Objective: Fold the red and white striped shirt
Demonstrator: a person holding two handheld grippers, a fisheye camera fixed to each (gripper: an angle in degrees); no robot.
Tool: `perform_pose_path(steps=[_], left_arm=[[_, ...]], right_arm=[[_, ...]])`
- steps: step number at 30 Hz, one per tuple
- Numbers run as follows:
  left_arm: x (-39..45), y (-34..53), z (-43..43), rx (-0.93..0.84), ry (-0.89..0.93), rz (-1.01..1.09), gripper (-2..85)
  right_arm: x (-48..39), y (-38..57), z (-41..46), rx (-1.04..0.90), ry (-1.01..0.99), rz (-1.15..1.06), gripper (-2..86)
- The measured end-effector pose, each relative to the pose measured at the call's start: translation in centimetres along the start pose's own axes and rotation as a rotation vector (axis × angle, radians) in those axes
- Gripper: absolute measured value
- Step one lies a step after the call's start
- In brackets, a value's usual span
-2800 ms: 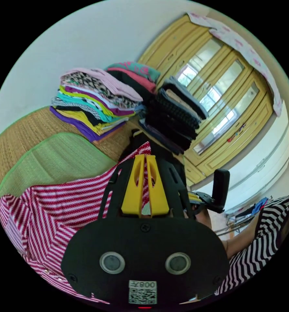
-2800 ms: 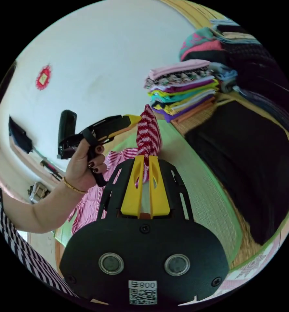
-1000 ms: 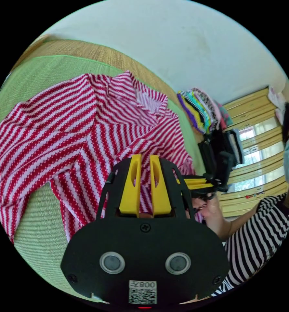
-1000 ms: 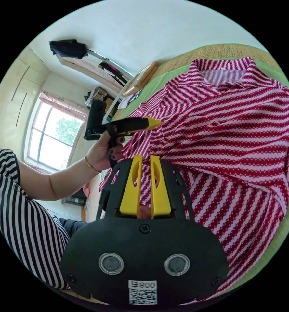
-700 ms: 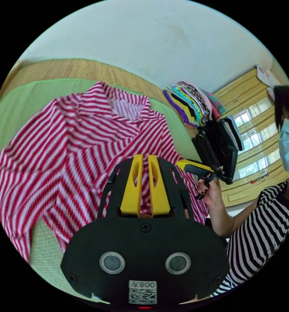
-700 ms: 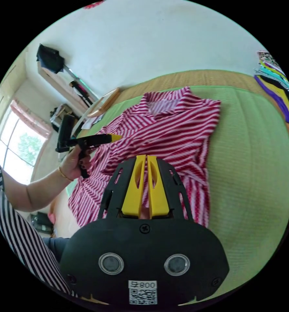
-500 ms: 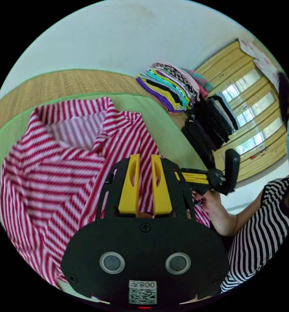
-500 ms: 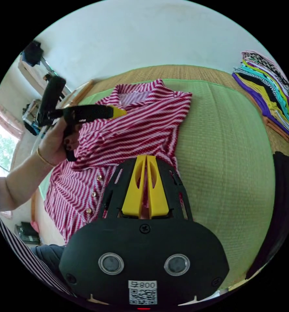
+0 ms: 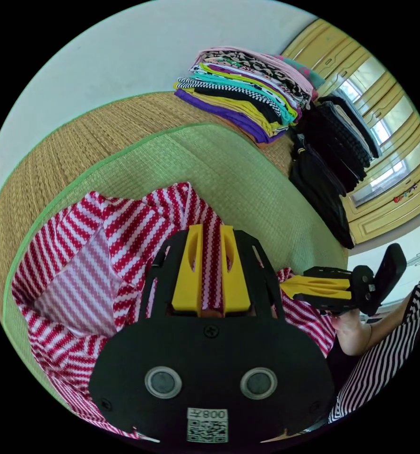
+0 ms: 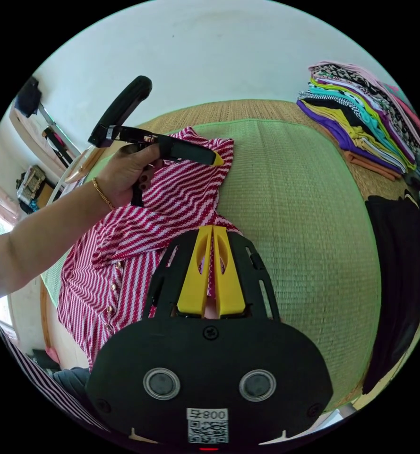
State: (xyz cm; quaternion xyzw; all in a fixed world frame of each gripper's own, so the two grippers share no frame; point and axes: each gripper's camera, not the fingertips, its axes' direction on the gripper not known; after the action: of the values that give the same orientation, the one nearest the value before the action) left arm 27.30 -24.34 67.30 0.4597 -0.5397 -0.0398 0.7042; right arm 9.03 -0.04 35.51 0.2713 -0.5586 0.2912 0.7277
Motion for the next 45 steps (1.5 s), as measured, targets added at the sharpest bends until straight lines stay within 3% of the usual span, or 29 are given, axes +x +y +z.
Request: perform_pose_path(steps=[12,19,25,29,31,39,45], left_arm=[[2.9,0.4,0.9,0.055,0.015,0.009,5.3],[4.1,1.2,1.6,0.036,0.052,0.001,4.8],[6.6,4.4,-1.3,0.094,0.098,0.041,4.5],[8.1,7.6,-0.7,0.024,0.114,0.042,3.8],[8.5,8.3,0.4,-0.023,0.103,0.029,3.5],[10.2,13.6,-4.9,0.093,0.135,-0.059,2.8],[10.3,24.4,-8.4,0.027,0.178,-0.313,2.1]], right_arm=[[3.9,1.5,-4.4,0.045,-0.117,0.009,0.1],[6.4,1.5,-4.4,0.009,-0.072,0.036,0.0],[9.5,2.0,-5.3,0.017,-0.121,0.093,0.0],[10.7,2.2,-6.1,0.02,-0.128,0.106,0.0],[11.1,2.1,-6.3,0.019,-0.133,0.11,0.0],[12.7,1.9,-7.5,0.022,-0.136,0.106,0.0],[14.8,1.4,-8.1,0.024,-0.205,0.138,0.1]])
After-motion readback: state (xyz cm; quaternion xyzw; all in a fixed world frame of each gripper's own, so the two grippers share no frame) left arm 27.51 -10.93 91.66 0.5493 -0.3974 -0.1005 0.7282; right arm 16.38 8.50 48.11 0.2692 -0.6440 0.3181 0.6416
